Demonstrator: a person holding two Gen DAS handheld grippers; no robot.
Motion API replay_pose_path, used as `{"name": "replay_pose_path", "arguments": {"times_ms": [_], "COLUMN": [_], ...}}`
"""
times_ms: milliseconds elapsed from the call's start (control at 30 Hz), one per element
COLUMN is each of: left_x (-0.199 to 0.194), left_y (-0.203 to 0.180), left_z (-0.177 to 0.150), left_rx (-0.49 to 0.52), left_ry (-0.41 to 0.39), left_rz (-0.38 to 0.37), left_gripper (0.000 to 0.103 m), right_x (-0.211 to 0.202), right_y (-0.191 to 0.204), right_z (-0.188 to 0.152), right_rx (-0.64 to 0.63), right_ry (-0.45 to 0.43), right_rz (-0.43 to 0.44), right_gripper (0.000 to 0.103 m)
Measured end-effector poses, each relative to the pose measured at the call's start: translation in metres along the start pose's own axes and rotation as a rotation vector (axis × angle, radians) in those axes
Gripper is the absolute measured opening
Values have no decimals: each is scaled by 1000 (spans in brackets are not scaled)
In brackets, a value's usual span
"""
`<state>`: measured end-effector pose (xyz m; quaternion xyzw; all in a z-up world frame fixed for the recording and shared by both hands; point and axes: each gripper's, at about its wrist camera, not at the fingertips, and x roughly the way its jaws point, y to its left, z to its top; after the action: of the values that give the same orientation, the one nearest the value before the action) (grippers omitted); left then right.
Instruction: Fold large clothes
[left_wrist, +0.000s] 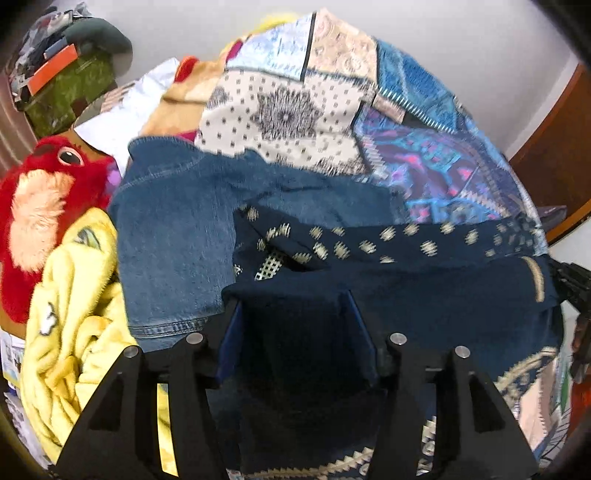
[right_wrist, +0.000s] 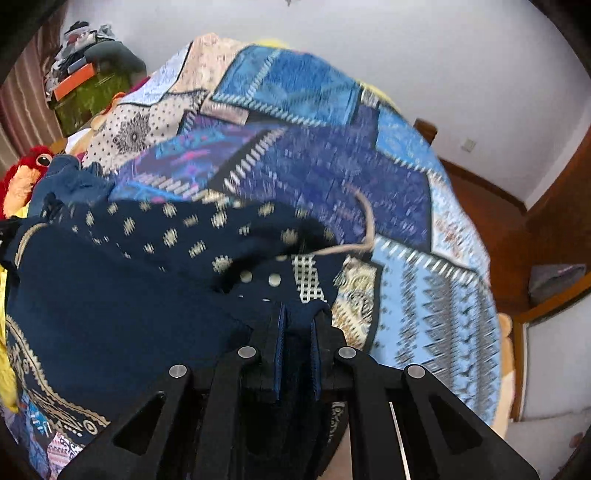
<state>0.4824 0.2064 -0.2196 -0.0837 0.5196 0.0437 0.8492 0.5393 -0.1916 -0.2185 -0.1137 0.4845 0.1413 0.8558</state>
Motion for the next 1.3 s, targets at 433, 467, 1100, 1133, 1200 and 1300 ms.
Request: {"name": "replay_pose_path", "arguments": {"times_ms": [433,467,1100,1133,1200,1300], "left_x": [-1,-14,15,18,20,18], "left_y": [15,11,-42,-40,-34,-23], "left_z": [-20,-23,-61,-54,-32,1], "left_rx": [-5,17,201,193,174,132], "left_ry": [-146,-172,-135,-142,-165,-196], "left_rz": [215,212,269,285,314,343], "left_gripper": [92,92,99,99,99,99], "right_x": [-70,-79,-30,-25,-19,-19], "right_y": [-67,-65,40,37,33,33], "right_z": [-47,-51,-45,-35,-17,16], "right_rx": [43,55,-27,-18,-14,-42], "right_ry": [-156,-170,-83,-85,-87,-124], "right_rz": [-133,-105,5,9,39,-8], "right_gripper": [102,102,102,102,102,102]}}
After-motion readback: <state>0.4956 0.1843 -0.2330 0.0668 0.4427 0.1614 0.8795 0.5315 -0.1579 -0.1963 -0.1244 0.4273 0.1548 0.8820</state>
